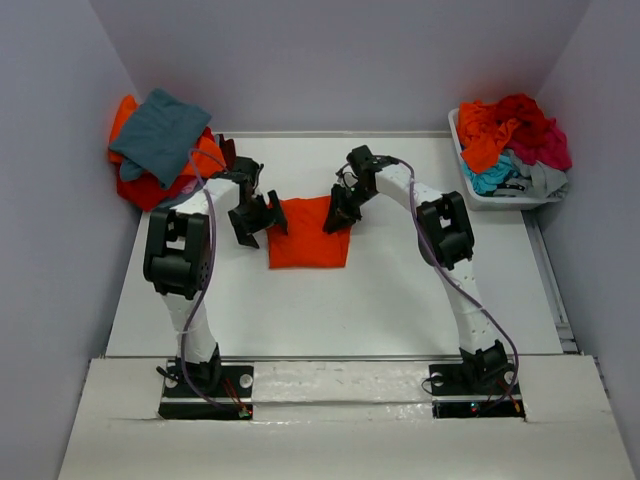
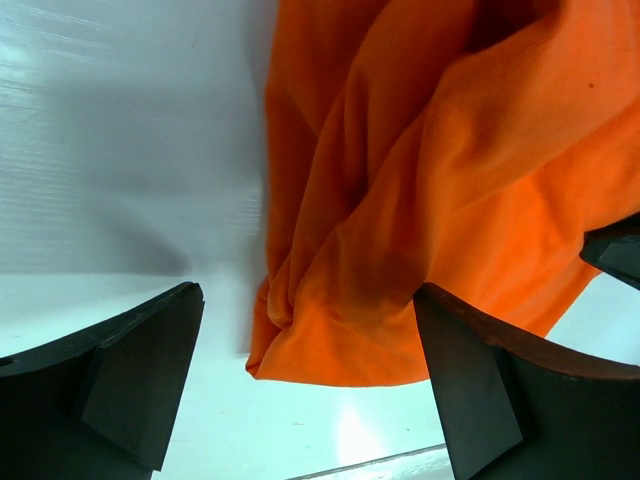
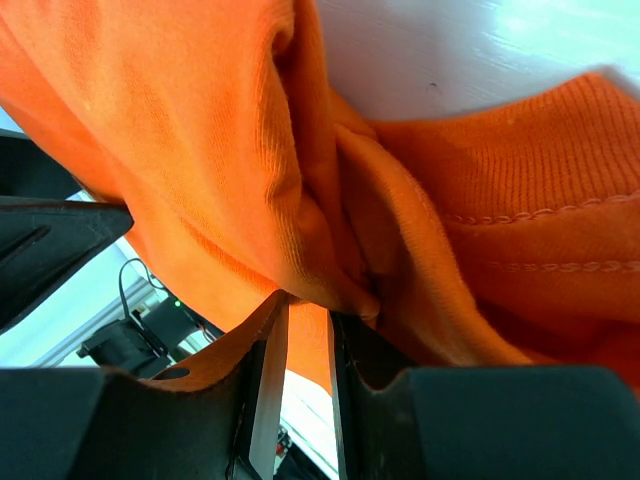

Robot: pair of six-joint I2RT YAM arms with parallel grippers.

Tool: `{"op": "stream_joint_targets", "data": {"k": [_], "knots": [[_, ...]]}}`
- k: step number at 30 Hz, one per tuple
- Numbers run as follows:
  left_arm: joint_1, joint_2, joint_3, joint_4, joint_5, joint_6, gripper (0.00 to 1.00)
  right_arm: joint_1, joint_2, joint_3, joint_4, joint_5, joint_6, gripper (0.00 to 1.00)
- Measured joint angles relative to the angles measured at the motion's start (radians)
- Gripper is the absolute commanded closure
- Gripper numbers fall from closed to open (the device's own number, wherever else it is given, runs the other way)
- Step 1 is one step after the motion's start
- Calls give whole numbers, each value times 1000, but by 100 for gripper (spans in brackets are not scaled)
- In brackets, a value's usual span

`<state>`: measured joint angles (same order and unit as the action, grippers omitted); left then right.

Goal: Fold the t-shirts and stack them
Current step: Fold the long partially folded tshirt into a neat square, then put the neatly folded tshirt into the corner of the board with the left arm

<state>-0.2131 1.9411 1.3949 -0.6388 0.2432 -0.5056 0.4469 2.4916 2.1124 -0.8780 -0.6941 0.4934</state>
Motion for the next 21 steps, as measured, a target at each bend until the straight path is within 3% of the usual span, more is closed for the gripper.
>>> {"op": "stream_joint_targets", "data": {"k": [6,16,21], "knots": [[15,-21,-72,87,56,-2,1,0,0,0,0,0,0,72],[74,-66,-249,364,341,-114,1,0,4,4,-4,-2,-6,72],[96,-68,-283,428,390,-155,1,0,4,4,-4,-3,-10,72]]}}
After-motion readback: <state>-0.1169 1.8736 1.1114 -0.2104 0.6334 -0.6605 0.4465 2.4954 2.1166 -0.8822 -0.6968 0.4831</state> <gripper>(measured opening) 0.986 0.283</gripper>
